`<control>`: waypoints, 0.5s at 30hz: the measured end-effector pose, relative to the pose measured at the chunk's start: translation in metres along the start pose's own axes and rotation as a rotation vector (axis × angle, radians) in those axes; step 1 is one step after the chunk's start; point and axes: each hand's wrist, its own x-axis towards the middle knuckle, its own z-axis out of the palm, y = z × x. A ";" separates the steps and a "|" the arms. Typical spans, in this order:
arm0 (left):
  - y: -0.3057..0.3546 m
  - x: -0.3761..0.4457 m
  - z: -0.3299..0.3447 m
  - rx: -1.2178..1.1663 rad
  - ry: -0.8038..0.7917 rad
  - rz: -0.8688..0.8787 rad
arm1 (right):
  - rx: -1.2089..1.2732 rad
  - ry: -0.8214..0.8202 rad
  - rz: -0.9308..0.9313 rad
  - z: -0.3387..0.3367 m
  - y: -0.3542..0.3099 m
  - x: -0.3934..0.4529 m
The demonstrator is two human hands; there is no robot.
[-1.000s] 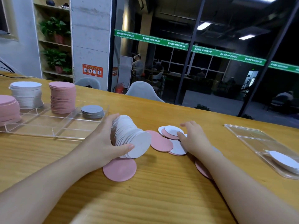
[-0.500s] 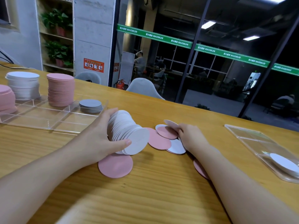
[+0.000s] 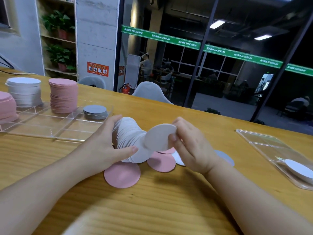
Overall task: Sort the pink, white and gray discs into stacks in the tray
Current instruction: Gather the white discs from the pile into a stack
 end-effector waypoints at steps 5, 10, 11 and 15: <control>-0.001 0.000 -0.001 0.001 -0.013 -0.010 | -0.190 -0.035 -0.017 0.022 0.000 0.001; 0.002 -0.001 -0.002 0.013 -0.025 -0.004 | -0.254 -0.067 -0.080 0.025 0.002 0.003; 0.002 -0.001 -0.003 0.012 -0.025 -0.003 | -0.261 -0.099 -0.059 0.023 0.004 0.004; 0.002 -0.001 -0.003 0.014 -0.034 -0.008 | -0.205 -0.392 0.343 0.000 0.020 0.008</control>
